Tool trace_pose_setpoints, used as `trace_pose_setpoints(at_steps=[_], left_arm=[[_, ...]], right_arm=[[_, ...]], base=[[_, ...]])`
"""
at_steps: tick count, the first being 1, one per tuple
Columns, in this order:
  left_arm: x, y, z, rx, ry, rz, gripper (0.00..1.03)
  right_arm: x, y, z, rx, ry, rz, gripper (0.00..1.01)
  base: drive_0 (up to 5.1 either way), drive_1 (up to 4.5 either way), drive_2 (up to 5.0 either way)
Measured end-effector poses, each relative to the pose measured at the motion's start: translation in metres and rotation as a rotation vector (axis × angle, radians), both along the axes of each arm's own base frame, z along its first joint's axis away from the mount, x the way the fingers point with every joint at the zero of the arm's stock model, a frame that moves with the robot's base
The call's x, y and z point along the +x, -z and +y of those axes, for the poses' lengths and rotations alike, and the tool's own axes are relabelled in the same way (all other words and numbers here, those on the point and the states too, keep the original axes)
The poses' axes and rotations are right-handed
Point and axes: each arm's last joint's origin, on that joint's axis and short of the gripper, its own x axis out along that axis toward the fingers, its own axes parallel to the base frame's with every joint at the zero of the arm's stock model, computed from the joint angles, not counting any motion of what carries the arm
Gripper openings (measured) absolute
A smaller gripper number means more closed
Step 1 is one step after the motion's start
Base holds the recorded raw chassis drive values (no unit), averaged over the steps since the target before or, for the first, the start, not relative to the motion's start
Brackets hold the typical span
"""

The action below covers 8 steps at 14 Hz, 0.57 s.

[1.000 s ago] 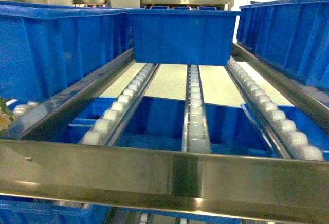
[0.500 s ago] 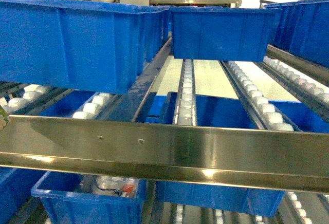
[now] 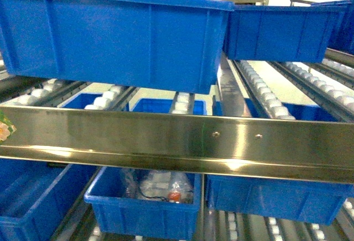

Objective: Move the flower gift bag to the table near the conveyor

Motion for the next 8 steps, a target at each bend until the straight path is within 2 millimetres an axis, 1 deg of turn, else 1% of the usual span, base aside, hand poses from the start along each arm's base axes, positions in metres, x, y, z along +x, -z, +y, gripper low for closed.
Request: trace_pose_setpoints(at_steps=[8], left_arm=[[0.0000,-0.0001,0.0000,0.000,0.001,-0.001,0.02]], right_arm=[[-0.0002,-0.0005,0.0000,-0.001,0.000,-0.005,0.02]], base=[[-4.9,1.53,3.3]])
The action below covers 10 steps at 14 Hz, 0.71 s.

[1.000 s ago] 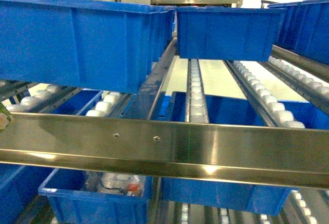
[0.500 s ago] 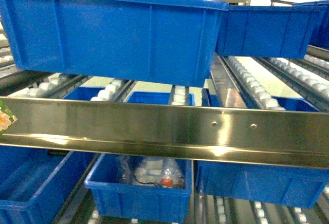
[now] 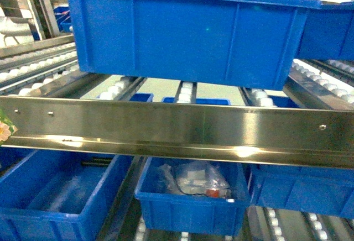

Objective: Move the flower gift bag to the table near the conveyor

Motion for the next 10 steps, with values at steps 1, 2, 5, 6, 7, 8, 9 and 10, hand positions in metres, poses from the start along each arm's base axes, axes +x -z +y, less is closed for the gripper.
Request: trace_pose_setpoints(at_steps=[1,2,5,6,7,8,9,10], left_arm=[[-0.0002,-0.0004,0.0001,-0.001,0.000,-0.004,0.02],[0.0001,0.0003,0.0000,0.001,0.000,0.002,0.02],[-0.0001,-0.0001,0.0001,0.000,-0.001,-0.001,0.02],[-0.0001,-0.0001,0.0000,0.000,0.000,-0.001,0.02],[0.0001,0.0002,0.0000,0.001,0.000,0.002,0.02],[-0.0001,-0.0001,0.0001,0.000,-0.001,-0.001,0.02],[-0.0001,-0.0001,0.0000,0.000,0.000,-0.001,0.02],[-0.0001,-0.0001,0.0001,0.000,-0.001,-0.001,0.02]], right_arm=[[-0.0001,-0.0001,0.0000,0.000,0.000,-0.002,0.02],[0.0001,0.0002,0.0000,0.000,0.000,0.002,0.02],[0.0000,0.0000,0.0000,0.000,0.000,0.000,0.02],[0.0000,0.0002,0.0000,0.000,0.000,0.002,0.02],[0.0001,0.0003,0.0000,0.000,0.000,0.003,0.02],[-0.0002,-0.0004,0.0000,0.000,0.000,-0.004,0.02],[0.0001,0.0003,0.0000,0.000,0.000,0.003,0.02],[-0.0001,-0.0001,0.0000,0.000,0.000,-0.001,0.02]], base=[[-4.9,1.53,3.3],[-4.9,1.53,3.3],[-4.9,1.53,3.3],[-4.9,1.53,3.3],[-4.9,1.53,3.3],[-4.9,1.53,3.3],[-4.9,1.53,3.3],[-4.9,1.53,3.3]])
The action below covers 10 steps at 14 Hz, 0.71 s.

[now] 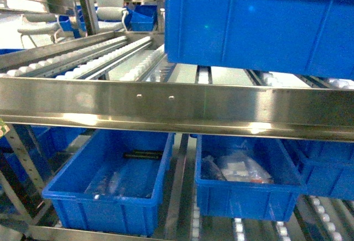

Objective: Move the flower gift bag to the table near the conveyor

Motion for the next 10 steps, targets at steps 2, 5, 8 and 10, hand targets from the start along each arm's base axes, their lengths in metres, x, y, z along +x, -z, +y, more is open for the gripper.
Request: trace_pose_setpoints(at_steps=[2,5,8,10], left_arm=[[0.0000,0.0000,0.0000,0.000,0.000,0.000,0.02],[0.0000,-0.0001,0.0000,0.000,0.000,-0.001,0.02],[-0.0001,-0.0002,0.0000,-0.001,0.000,-0.002,0.02],[0.0001,0.0003,0.0000,0.001,0.000,0.003,0.02]], right_arm=[[0.0000,0.0000,0.0000,0.000,0.000,0.000,0.02],[0.0000,0.0000,0.0000,0.000,0.000,0.000,0.02],[0.0000,-0.0001,0.0000,0.000,0.000,-0.001,0.02],[0.0002,0.0004,0.0000,0.001,0.000,0.005,0.02]], base=[[-4.9,1.53,3.3],[-4.9,1.53,3.3],[-4.9,1.53,3.3],[-4.9,1.53,3.3]])
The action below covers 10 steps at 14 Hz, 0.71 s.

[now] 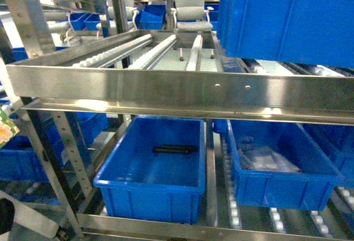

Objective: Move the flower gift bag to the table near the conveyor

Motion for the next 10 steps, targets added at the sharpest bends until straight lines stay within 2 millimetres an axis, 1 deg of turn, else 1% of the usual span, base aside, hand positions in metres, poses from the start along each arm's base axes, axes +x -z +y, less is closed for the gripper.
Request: trace_pose_setpoints(at_steps=[10], left_arm=[[0.0000,-0.0002,0.0000,-0.001,0.000,-0.002,0.02]], right_arm=[[0.0000,0.0000,0.0000,0.000,0.000,0.000,0.02]], base=[[-4.9,1.53,3.3]])
